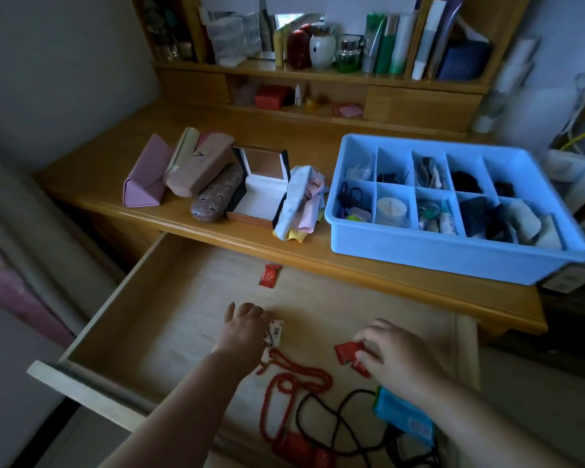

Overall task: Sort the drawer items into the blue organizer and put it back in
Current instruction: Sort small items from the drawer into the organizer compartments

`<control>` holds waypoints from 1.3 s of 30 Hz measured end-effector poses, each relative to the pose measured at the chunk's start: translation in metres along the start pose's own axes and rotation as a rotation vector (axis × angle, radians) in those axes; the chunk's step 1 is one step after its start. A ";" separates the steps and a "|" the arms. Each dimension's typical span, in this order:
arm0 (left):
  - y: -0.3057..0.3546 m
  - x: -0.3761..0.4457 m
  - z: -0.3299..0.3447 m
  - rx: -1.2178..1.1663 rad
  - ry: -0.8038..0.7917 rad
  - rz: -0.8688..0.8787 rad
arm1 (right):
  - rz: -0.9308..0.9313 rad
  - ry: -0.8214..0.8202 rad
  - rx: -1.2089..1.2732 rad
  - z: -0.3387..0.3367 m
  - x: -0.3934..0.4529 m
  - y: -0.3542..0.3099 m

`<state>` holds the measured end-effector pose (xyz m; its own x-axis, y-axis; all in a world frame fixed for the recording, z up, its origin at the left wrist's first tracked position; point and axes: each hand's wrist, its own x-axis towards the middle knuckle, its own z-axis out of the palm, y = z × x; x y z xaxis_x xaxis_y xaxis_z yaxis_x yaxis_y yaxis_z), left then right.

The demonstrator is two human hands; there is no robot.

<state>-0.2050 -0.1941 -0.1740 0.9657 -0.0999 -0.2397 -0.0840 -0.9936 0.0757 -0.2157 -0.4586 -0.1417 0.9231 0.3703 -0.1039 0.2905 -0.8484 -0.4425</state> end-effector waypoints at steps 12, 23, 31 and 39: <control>0.072 -0.034 -0.038 -0.791 0.653 0.333 | -0.041 0.361 0.547 -0.079 0.001 -0.066; 0.016 -0.039 0.015 -0.726 0.503 -0.028 | 0.136 0.101 -0.132 -0.180 0.086 -0.027; -0.007 -0.031 0.016 -0.712 0.377 -0.276 | -0.021 0.109 -0.346 -0.154 0.069 -0.013; -0.018 -0.024 0.014 -0.415 0.023 -0.354 | -0.290 0.678 -0.210 -0.116 0.041 -0.017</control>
<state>-0.2299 -0.1750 -0.1832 0.9229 0.2425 -0.2990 0.3465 -0.8616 0.3709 -0.1536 -0.4729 -0.0353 0.7357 0.3332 0.5897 0.5238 -0.8319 -0.1835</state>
